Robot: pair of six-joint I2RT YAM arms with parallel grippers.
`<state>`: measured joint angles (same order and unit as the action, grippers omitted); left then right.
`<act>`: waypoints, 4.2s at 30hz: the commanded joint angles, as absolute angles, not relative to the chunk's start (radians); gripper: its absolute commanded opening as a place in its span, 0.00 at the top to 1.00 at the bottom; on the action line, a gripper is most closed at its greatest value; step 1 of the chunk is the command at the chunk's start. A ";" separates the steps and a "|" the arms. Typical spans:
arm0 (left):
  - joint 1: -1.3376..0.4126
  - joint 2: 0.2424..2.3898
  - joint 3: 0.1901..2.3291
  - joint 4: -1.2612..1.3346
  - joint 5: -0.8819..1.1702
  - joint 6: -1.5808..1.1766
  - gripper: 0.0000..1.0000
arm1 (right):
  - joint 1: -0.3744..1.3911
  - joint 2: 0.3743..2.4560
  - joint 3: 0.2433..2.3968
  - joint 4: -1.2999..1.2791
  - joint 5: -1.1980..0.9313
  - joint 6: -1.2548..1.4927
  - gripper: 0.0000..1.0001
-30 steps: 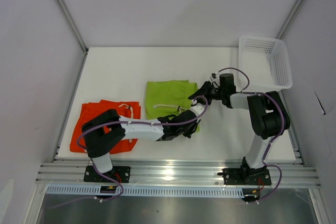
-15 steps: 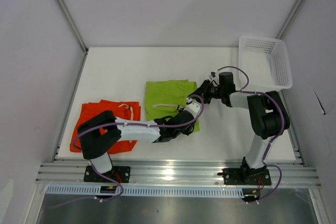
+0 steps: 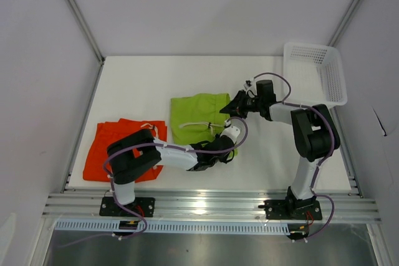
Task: Fold and stack the shorts
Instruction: Neatly place the folded shorts to the corner
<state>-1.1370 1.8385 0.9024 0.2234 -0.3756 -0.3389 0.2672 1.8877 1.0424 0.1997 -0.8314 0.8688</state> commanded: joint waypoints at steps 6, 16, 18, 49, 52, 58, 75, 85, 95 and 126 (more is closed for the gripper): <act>-1.166 1.887 0.899 0.282 -0.328 -0.354 0.72 | 0.308 2.005 1.244 -0.035 -0.974 0.663 1.00; -1.181 1.881 0.877 0.278 -0.350 -0.348 0.75 | 0.307 2.108 1.370 -0.256 -0.937 0.477 1.00; -1.181 1.875 0.873 0.279 -0.347 -0.347 0.75 | 0.301 2.138 1.371 -0.282 -0.895 0.466 1.00; -0.890 1.269 0.805 -0.186 -0.247 -0.514 0.15 | 0.345 1.522 1.080 -0.345 -0.198 0.791 0.01; -0.882 1.310 0.799 -0.158 -0.229 -0.515 0.17 | 0.437 1.381 0.973 -0.383 -0.063 0.963 0.01; -0.859 1.393 0.787 -0.077 -0.160 -0.534 0.22 | 0.693 1.134 0.692 -0.318 0.173 1.397 0.01; -0.859 1.387 0.555 0.146 -0.014 -0.571 0.55 | 0.853 1.327 0.549 0.100 0.143 1.552 0.01; -0.864 1.424 0.534 0.230 0.040 -0.638 0.59 | 0.884 1.361 0.512 0.112 0.155 1.577 0.01; -0.893 1.374 0.571 0.167 -0.038 -0.630 0.59 | 0.911 1.350 0.456 0.110 0.192 1.623 0.01; -0.654 1.245 0.879 -0.267 0.043 -0.575 0.42 | 0.462 1.474 0.669 -0.141 -0.126 0.671 1.00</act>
<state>-0.7120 1.2156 0.8204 -0.1551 0.0448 -0.6006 0.5243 1.5047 0.6624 -0.0193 -0.0658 0.9356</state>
